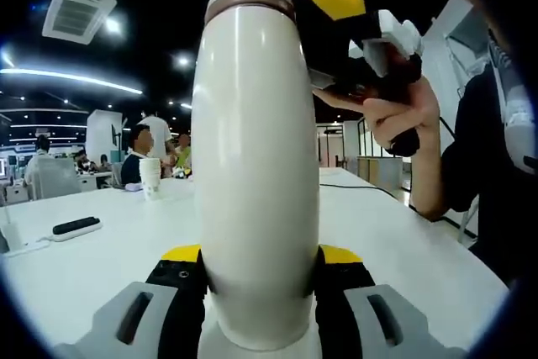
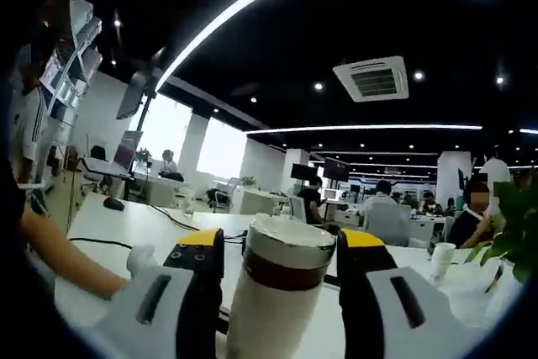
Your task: Grasp the water cup twist off the cup lid place the cup lid on the table
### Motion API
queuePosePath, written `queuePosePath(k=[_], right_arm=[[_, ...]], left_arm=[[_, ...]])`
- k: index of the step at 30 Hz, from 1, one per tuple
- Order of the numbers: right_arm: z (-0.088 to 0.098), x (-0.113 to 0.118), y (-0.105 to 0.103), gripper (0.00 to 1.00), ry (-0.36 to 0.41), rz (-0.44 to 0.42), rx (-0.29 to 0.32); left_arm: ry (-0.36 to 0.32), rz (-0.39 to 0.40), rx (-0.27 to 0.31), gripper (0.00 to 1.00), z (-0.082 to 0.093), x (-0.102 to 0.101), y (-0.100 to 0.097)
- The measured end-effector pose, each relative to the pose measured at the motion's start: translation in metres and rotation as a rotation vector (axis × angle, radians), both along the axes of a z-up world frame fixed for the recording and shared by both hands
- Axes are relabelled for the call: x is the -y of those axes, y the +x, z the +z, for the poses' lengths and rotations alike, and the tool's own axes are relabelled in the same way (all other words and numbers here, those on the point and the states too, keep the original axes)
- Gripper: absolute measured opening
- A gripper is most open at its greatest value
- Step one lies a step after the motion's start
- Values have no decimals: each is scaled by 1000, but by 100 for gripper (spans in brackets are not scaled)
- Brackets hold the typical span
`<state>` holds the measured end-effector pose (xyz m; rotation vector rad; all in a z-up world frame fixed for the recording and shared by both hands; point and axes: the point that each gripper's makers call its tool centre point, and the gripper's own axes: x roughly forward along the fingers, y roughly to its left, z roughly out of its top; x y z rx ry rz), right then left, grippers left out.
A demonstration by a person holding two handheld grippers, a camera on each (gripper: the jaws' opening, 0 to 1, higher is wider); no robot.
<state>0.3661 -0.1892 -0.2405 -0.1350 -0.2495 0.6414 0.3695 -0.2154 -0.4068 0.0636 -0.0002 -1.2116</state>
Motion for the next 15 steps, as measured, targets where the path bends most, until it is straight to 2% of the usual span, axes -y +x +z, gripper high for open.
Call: queuePosePath(k=[5,10,15], right_arm=[[1,-1,10,49,-10,25,-12],[0,-1,11,49,-26,80,-28],[-1,-6,7,49,-18,279,-51]], left_arm=[[1,0,1,52,0,0,0],[3,-1,2,52,-1,0,0],[3,-1,0,52,-1,0,1]])
